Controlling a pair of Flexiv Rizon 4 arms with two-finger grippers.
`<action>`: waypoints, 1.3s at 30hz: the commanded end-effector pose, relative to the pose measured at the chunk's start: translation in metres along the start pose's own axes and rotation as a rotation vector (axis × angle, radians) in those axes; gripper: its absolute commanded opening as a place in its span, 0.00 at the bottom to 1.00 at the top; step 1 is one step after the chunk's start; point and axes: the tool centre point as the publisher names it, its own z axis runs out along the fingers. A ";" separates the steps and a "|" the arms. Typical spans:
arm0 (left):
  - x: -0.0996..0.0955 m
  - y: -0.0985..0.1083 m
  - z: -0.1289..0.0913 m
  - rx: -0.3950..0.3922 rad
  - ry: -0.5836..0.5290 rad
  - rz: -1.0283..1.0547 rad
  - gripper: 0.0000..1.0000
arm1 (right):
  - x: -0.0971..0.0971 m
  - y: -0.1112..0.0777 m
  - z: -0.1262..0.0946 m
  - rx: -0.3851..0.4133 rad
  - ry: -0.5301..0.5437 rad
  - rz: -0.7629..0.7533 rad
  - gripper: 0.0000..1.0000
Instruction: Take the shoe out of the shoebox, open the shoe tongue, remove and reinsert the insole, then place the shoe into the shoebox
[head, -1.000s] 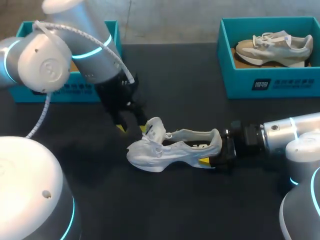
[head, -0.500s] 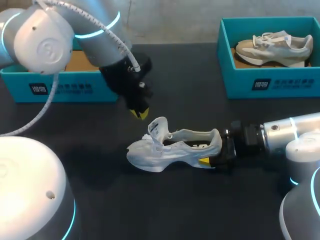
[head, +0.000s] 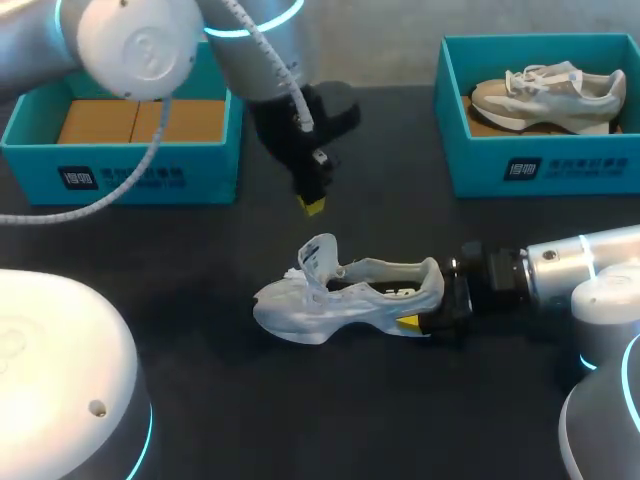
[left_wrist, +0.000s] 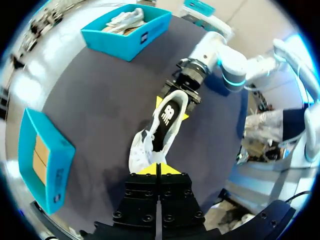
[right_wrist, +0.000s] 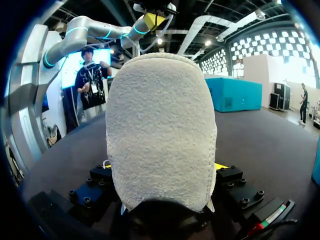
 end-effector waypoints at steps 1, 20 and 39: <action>0.003 -0.008 0.001 -0.082 -0.014 0.042 0.00 | 0.000 0.000 0.000 0.002 -0.001 0.000 0.00; 0.006 -0.022 0.025 -0.005 0.021 0.262 0.00 | 0.000 0.000 0.000 0.002 -0.001 0.000 0.00; 0.013 -0.032 0.071 -0.002 -0.010 0.608 0.00 | 0.000 0.000 0.000 0.002 -0.001 0.000 0.00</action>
